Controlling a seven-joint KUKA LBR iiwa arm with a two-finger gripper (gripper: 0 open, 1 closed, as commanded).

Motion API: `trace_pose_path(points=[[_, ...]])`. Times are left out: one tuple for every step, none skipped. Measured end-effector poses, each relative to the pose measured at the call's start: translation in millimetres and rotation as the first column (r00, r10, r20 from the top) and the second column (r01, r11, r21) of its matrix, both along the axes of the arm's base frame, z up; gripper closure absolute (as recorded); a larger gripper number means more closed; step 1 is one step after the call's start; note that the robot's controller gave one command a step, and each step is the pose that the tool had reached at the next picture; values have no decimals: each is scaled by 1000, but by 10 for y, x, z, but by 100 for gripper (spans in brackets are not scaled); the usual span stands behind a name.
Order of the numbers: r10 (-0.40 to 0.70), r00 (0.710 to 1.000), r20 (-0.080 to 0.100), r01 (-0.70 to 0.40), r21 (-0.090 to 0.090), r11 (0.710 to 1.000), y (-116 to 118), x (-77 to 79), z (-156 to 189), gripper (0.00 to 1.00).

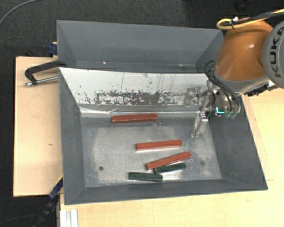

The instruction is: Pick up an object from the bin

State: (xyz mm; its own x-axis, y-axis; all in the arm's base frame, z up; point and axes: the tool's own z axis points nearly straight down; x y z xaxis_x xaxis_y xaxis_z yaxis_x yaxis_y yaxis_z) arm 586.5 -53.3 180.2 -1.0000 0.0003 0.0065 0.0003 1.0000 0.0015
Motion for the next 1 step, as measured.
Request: trace_pose_path(points=[[289,957,2,-289,1,957,172,-423,-1065,0]])
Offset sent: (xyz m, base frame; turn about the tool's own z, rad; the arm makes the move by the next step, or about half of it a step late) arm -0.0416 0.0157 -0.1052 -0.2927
